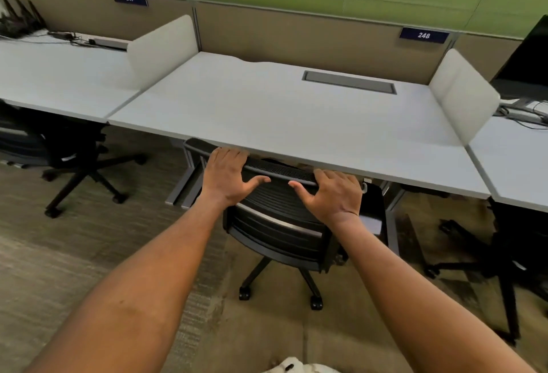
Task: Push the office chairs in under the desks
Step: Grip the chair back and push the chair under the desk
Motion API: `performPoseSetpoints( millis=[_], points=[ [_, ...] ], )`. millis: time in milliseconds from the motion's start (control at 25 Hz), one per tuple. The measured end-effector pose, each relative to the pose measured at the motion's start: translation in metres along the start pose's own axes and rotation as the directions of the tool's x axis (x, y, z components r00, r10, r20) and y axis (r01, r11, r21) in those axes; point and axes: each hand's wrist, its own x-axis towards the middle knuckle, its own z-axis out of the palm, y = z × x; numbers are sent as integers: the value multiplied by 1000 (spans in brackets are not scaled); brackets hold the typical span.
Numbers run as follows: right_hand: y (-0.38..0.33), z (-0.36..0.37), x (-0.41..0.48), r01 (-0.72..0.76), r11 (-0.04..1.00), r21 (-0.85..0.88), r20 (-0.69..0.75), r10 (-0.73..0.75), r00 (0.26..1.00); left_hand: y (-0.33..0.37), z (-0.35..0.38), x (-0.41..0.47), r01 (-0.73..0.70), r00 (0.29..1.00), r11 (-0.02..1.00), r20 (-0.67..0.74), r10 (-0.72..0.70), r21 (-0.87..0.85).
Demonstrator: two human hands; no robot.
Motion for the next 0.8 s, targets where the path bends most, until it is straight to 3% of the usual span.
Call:
performPoseSetpoints(
  millis=[400, 800],
  points=[
    [21, 45, 49, 45, 999, -9, 35, -44, 998, -7, 26, 35, 44, 996, 999, -76, -41, 29],
    [1, 79, 88, 27, 1000, -7, 92, -26, 995, -52, 49, 69, 79, 990, 995, -112, -84, -54]
  ],
)
